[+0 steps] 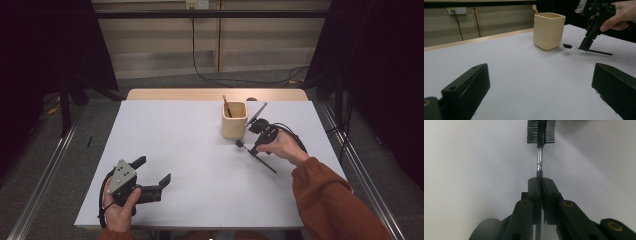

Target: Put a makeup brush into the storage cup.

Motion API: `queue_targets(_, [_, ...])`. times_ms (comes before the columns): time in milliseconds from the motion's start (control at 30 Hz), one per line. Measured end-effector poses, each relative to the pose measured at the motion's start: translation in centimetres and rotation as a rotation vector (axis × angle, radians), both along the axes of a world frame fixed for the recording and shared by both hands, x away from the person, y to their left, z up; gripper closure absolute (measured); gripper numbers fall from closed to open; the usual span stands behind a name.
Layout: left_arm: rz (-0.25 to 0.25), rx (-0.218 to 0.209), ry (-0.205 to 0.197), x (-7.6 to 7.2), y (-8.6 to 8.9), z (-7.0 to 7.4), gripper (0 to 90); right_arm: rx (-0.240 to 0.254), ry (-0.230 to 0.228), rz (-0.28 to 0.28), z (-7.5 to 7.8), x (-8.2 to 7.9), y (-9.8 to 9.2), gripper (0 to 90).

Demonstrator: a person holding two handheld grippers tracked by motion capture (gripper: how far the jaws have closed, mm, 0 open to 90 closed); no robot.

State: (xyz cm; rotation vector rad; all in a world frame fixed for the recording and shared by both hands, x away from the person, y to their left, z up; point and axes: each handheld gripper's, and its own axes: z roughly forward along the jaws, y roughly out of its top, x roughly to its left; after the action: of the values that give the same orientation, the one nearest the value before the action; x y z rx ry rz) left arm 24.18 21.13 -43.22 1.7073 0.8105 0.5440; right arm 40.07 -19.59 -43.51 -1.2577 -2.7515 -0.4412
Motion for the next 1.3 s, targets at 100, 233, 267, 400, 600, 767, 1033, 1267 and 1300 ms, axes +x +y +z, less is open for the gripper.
queue_targets(100, [0.000,0.000,-0.001,0.0,0.0,0.0,1.6,0.013,-0.020,0.001,0.4,0.0,-0.1,85.7])
queue_targets(233, [-0.002,0.003,0.001,0.0,-0.1,0.0,1.6,0.033,-0.030,-0.001,0.8,-0.2,-0.3,85.7])
queue_targets(267, [-0.002,0.002,0.001,0.0,-0.1,0.0,1.6,0.039,-0.031,0.003,1.0,-0.3,-0.4,85.6])
queue_targets(400, [-0.002,-0.001,0.000,0.0,-0.1,0.0,1.6,0.068,-0.055,0.012,1.3,-0.5,-0.7,85.6])
queue_targets(600, [-0.001,0.002,0.002,0.0,0.0,0.0,1.6,0.089,-0.093,0.055,1.0,-1.3,-0.7,85.6])
queue_targets(767, [-0.001,0.002,0.003,0.0,0.0,0.0,1.6,0.113,-0.120,0.054,1.2,-1.6,-1.1,85.6])
queue_targets(1033, [0.005,-0.002,0.002,0.0,0.1,0.0,1.7,0.145,-0.155,0.048,1.7,-2.4,-1.6,85.6])
queue_targets(1267, [0.003,-0.002,0.005,0.0,0.0,0.0,1.7,0.171,-0.173,0.043,1.7,-3.1,-1.9,85.6])
queue_targets(1300, [0.002,-0.003,0.003,0.0,0.0,0.0,1.7,0.172,-0.173,0.036,1.7,-3.1,-2.0,85.6])
